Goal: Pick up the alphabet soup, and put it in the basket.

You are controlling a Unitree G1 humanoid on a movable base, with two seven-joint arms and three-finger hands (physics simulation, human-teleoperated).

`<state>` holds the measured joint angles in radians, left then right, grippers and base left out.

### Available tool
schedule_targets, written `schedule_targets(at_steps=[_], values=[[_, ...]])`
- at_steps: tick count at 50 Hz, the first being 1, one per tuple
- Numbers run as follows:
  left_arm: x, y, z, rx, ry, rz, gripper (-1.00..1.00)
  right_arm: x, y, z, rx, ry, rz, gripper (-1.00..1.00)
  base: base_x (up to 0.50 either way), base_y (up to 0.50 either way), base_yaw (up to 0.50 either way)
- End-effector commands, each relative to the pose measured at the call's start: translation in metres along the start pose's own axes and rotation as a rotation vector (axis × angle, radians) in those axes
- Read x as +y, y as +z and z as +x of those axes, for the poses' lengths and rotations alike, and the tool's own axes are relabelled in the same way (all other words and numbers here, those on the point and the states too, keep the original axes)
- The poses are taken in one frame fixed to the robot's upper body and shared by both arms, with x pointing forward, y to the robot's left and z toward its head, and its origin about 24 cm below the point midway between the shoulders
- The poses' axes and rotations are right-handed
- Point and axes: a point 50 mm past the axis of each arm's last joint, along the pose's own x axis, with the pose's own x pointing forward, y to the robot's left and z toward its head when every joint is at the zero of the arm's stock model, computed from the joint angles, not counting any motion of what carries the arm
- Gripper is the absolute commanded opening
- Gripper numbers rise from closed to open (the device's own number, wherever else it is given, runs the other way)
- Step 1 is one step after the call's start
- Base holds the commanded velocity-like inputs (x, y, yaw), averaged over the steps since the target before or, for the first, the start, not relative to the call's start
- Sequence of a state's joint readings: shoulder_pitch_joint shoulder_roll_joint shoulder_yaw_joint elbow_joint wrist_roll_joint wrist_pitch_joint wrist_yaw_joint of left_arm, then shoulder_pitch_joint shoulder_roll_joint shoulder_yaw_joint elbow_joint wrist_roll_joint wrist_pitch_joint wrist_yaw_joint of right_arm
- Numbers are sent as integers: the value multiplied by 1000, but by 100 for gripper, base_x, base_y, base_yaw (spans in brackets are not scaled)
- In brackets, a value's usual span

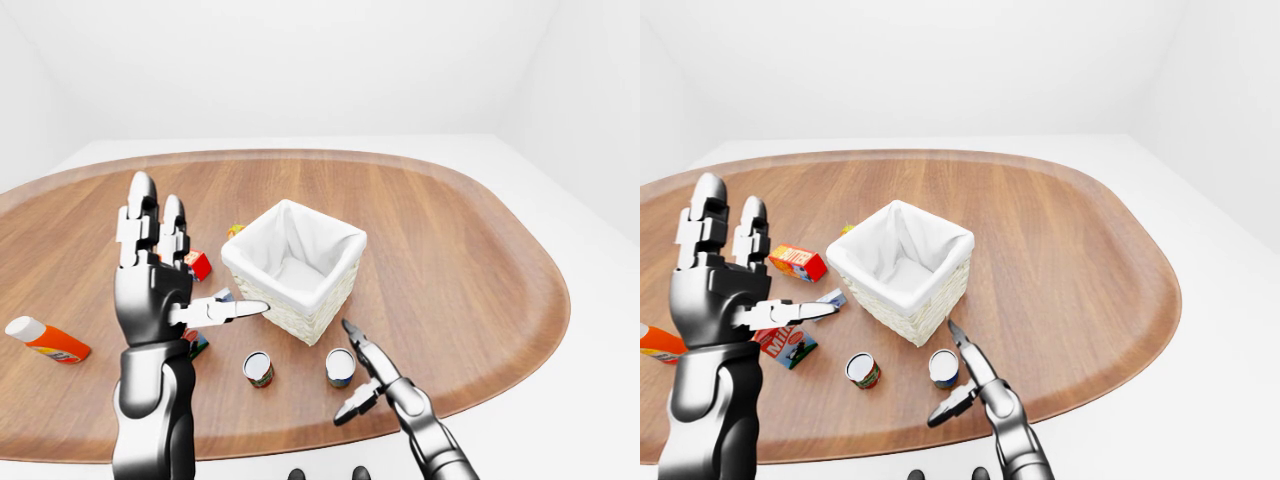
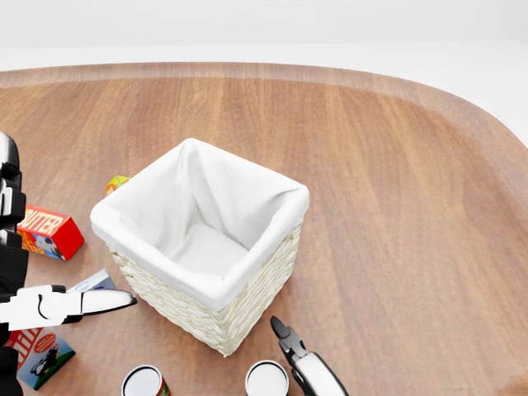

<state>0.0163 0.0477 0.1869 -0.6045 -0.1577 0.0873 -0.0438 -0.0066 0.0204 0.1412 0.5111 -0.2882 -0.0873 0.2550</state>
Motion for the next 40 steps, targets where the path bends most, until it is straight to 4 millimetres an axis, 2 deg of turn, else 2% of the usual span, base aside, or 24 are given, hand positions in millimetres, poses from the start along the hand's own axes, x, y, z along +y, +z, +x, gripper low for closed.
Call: schedule_targets(at_steps=[1, 5, 14, 33, 40], values=[[0, -1, 0, 6, -1, 0, 100, -1, -5, 3, 24, 11, 42, 100, 0, 0, 0], [-1, 1, -1, -3, -1, 0, 100, -6, -12, 6, 64, -13, 48, 100, 0, 0, 0], [-1, 2, 0, -8, -1, -1, 100, -10, -13, 9, 81, -36, 44, 100, 0, 0, 0], [-1, -1, 0, 4, -1, 0, 100, -9, -12, 9, 77, -33, 42, 100, 0, 0, 0], [-1, -4, 0, 17, -1, 1, 100, -6, -14, 12, 102, -20, -15, 100, 0, 0, 0]])
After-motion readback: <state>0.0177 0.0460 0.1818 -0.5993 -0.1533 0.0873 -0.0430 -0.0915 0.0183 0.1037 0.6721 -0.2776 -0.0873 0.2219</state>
